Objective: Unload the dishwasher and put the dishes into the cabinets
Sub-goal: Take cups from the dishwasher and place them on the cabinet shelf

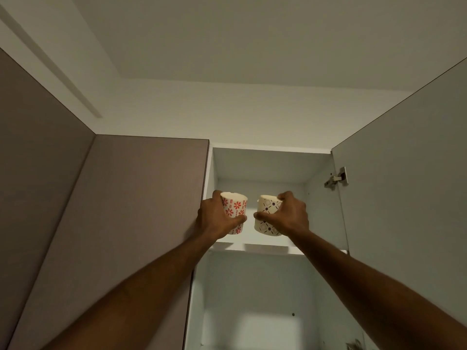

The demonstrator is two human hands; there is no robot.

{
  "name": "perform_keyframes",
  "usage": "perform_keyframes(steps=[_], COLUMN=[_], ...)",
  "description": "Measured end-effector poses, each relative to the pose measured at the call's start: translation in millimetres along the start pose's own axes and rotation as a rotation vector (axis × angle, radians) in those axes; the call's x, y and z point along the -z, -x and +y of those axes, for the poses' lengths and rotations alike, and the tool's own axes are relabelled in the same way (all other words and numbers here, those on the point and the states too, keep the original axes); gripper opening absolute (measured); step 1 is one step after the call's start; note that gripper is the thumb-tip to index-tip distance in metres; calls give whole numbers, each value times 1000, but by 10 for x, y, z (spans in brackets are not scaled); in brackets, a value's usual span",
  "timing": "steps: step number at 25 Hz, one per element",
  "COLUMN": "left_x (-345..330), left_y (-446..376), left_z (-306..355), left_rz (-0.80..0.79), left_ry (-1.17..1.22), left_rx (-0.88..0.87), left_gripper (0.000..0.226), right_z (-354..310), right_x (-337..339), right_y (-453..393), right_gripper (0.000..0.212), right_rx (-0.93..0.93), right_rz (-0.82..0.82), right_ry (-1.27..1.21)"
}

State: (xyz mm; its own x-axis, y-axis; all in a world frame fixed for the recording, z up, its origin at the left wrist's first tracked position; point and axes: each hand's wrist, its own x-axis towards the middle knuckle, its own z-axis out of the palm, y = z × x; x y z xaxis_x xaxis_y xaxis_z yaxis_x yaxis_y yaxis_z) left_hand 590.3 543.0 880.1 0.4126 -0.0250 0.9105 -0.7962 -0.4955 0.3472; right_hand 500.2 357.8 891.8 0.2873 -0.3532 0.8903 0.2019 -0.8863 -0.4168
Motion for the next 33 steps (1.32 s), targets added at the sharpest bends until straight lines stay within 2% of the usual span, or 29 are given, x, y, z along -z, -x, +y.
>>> perform_keyframes(steps=[3,6,11,16,21,23,25,29,33], left_x=[-246,-370,-481,-688,-812,-795,-759,-636,-484], left_y=[-120,-186,-283,-307,-303,-263,-136,208,625], left_z=[-170,-266,-412,-541,-617,-585,-543,-431,1], left_rz=[-57,-99,-163,-186,-190,-140,-41,88,99], left_ry=[-111,-182,-177,-149,-92,-86,-86,-179,-295], left_rx=[40,88,149,178,229,194,98,-188,-276], left_gripper=[97,92,87,89,108,106,95,78,83], right_z=[132,237,280,317,356,336,318,321,364], right_x=[-318,-530,-758,-958,-1025,-976,-876,-481,114], right_y=[-101,-168,-207,-245,-220,-162,-32,230,563], right_gripper=[89,94,89,101,108,120,126,93,81], right_rx=[-51,-97,-124,-156,-174,-150,-89,123,268], right_rz=[-28,-66,-134,-204,-234,-242,-193,-24,42], right_ry=[50,116,203,220,259,239,180,259,530])
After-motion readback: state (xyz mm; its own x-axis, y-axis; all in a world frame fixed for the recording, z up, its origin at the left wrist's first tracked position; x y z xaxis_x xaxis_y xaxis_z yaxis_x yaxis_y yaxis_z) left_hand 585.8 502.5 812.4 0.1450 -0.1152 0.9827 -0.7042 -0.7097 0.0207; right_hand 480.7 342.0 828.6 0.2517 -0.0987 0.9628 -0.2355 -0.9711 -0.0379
